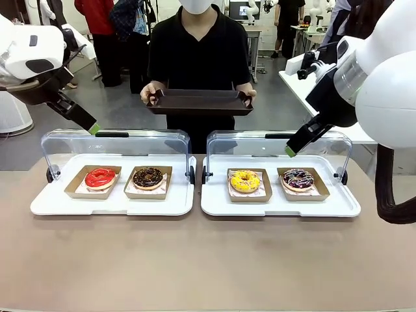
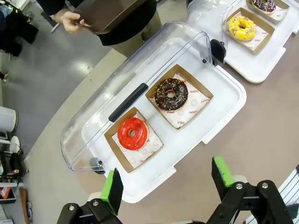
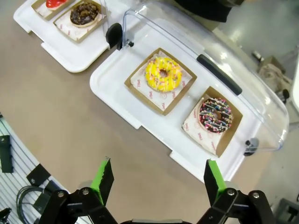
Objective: Provide the desired donut to the person.
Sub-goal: Pick up and lift the Paper togo box containing the Donut pointed at by the person.
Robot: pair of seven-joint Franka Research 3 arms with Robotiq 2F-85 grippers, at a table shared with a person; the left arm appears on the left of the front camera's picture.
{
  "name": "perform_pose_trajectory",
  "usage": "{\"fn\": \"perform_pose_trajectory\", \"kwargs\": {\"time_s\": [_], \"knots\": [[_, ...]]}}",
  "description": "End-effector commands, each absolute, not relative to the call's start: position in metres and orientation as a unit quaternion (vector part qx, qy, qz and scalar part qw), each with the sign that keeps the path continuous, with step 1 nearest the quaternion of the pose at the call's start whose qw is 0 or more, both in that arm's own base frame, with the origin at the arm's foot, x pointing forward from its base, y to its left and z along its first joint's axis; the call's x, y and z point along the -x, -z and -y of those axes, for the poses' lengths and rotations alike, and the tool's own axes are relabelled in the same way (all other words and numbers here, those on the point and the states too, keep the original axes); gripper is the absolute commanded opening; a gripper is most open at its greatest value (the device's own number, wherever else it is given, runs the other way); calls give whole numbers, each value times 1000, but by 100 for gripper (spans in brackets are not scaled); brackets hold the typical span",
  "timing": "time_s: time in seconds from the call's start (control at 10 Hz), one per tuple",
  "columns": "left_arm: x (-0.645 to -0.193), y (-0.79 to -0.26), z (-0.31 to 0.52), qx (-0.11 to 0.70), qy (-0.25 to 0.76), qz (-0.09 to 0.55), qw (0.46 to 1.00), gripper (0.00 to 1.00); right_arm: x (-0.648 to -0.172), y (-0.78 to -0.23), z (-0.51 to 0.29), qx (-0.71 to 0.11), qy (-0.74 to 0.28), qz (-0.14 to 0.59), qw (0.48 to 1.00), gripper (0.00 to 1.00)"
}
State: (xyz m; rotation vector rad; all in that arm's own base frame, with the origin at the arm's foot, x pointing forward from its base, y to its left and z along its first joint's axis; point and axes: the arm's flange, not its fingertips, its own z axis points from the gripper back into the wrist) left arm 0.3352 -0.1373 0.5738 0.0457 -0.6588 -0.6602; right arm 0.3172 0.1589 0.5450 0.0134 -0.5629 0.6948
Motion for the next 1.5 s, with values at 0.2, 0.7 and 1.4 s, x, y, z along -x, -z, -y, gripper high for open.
{"fn": "perform_pose_trajectory", "kwargs": {"time_s": [0.2,0.7,1.4], "knots": [[-338,-573,116,15,386,318,866,100,-324,-546,-131,-56,-392,259,881,100],[-359,-593,20,226,515,318,763,100,-360,-556,14,-275,-537,269,751,100],[-341,-568,-128,283,410,375,782,100,-370,-527,148,-369,-439,377,727,100]]}}
